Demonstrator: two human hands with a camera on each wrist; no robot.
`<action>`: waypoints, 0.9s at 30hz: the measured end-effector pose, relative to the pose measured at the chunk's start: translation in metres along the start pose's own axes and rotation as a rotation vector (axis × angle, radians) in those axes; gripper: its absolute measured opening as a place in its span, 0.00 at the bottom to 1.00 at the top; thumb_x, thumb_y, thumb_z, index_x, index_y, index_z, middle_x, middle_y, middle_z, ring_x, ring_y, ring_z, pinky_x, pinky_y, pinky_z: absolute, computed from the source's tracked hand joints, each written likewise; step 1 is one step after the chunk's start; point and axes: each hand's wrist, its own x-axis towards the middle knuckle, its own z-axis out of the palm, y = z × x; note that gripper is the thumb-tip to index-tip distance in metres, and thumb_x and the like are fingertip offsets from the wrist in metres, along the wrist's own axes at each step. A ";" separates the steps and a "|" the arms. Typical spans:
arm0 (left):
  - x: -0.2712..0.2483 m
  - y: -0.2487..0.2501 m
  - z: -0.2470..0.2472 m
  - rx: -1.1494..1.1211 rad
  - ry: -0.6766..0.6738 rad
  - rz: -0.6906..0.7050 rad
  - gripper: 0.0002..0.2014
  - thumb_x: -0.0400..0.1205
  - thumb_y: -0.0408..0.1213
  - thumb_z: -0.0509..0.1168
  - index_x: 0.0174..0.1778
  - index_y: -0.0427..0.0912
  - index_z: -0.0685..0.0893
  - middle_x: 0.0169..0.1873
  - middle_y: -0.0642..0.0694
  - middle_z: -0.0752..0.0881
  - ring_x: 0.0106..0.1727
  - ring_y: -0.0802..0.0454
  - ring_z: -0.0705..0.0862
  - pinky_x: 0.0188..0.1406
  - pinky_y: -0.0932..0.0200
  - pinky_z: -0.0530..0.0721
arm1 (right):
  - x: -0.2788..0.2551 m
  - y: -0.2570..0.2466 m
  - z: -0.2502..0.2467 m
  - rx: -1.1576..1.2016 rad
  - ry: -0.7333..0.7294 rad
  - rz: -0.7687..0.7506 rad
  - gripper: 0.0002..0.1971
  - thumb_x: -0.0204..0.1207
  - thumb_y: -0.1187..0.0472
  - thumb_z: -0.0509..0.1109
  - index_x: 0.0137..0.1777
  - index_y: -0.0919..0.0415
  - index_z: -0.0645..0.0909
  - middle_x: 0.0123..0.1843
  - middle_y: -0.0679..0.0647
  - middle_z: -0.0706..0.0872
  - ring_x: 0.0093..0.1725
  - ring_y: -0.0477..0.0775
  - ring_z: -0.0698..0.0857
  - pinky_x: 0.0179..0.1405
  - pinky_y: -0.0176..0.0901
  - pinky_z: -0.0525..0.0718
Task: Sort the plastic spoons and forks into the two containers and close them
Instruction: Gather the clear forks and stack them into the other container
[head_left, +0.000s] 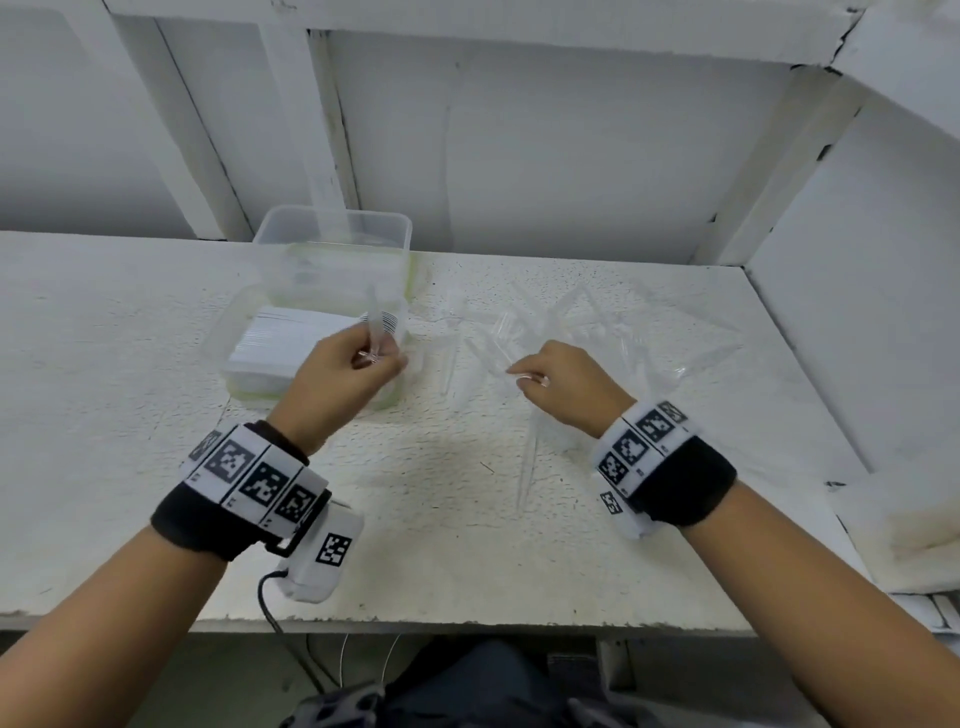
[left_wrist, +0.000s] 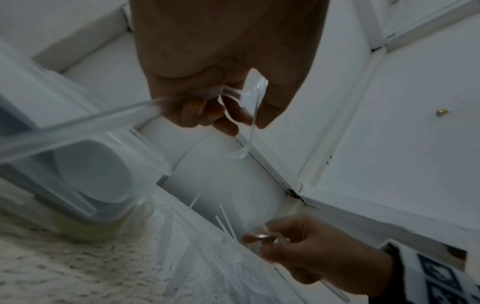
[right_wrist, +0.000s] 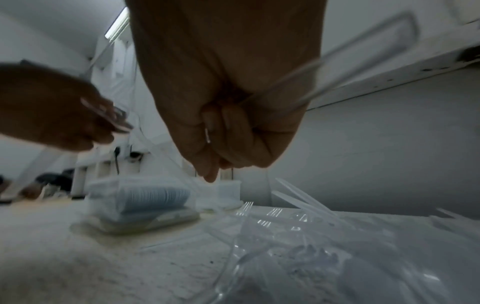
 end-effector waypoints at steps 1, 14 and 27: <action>-0.001 0.000 -0.003 -0.074 0.043 -0.009 0.05 0.74 0.41 0.65 0.38 0.43 0.82 0.36 0.53 0.81 0.31 0.68 0.76 0.35 0.65 0.71 | 0.009 -0.001 0.004 -0.066 -0.055 -0.003 0.18 0.82 0.61 0.61 0.71 0.56 0.77 0.63 0.61 0.77 0.61 0.59 0.79 0.54 0.37 0.71; -0.003 -0.013 0.001 -0.214 0.182 -0.017 0.12 0.87 0.41 0.53 0.38 0.46 0.71 0.22 0.54 0.86 0.31 0.66 0.80 0.41 0.72 0.76 | 0.036 -0.001 0.031 -0.358 -0.146 -0.096 0.16 0.83 0.55 0.59 0.66 0.60 0.78 0.65 0.55 0.73 0.48 0.56 0.81 0.43 0.42 0.77; 0.040 0.002 0.053 -0.250 -0.046 -0.087 0.10 0.88 0.45 0.48 0.44 0.45 0.65 0.24 0.40 0.77 0.21 0.52 0.83 0.30 0.55 0.80 | -0.003 -0.011 -0.030 1.193 0.566 0.080 0.13 0.83 0.56 0.60 0.39 0.57 0.78 0.38 0.51 0.81 0.39 0.45 0.80 0.43 0.44 0.81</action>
